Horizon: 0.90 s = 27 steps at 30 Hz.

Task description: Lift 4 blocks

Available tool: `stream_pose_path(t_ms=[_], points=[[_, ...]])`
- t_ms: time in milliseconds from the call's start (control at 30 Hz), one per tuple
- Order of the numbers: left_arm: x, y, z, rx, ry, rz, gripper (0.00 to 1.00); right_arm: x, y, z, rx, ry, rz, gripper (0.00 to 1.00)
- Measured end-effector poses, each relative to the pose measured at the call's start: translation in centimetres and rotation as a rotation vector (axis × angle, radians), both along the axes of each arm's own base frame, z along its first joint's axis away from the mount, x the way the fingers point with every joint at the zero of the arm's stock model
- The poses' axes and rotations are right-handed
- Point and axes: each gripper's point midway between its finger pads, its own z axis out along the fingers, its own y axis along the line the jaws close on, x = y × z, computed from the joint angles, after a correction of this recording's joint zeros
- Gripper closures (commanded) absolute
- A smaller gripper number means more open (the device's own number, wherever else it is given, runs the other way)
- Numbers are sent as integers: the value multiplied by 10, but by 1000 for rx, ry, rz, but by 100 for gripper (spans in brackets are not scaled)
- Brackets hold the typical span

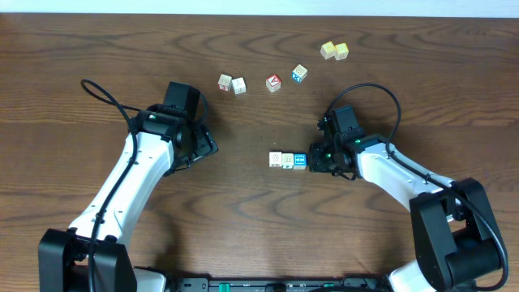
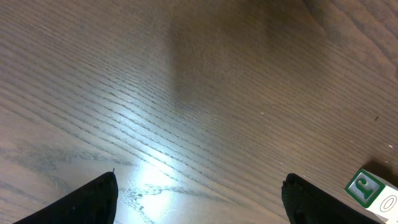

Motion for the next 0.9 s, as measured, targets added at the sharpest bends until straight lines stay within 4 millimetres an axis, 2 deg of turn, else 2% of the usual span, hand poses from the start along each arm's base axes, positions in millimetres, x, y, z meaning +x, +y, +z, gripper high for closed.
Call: stream_pose_path(t_ms=[433,600,667,700,767,833,900], points=[[0,0,0,0,0,0,15,-2,-6,5,-37,31,-12,47],[0,0,0,0,-1,0,15,14,-4,33,-42,30,-18,45],[0,0,0,0,0,0,16,23,-8,47,-42,27,-31,36],[0,0,0,0,-1,0,16,27,-11,54,-42,26,-39,29],[0,0,0,0,-1,0,16,35,-18,68,-39,25,-64,5],[0,0,0,0,0,0,16,45,-27,82,-35,13,-83,1],[0,0,0,0,-1,0,16,51,-37,93,-41,4,-91,1]])
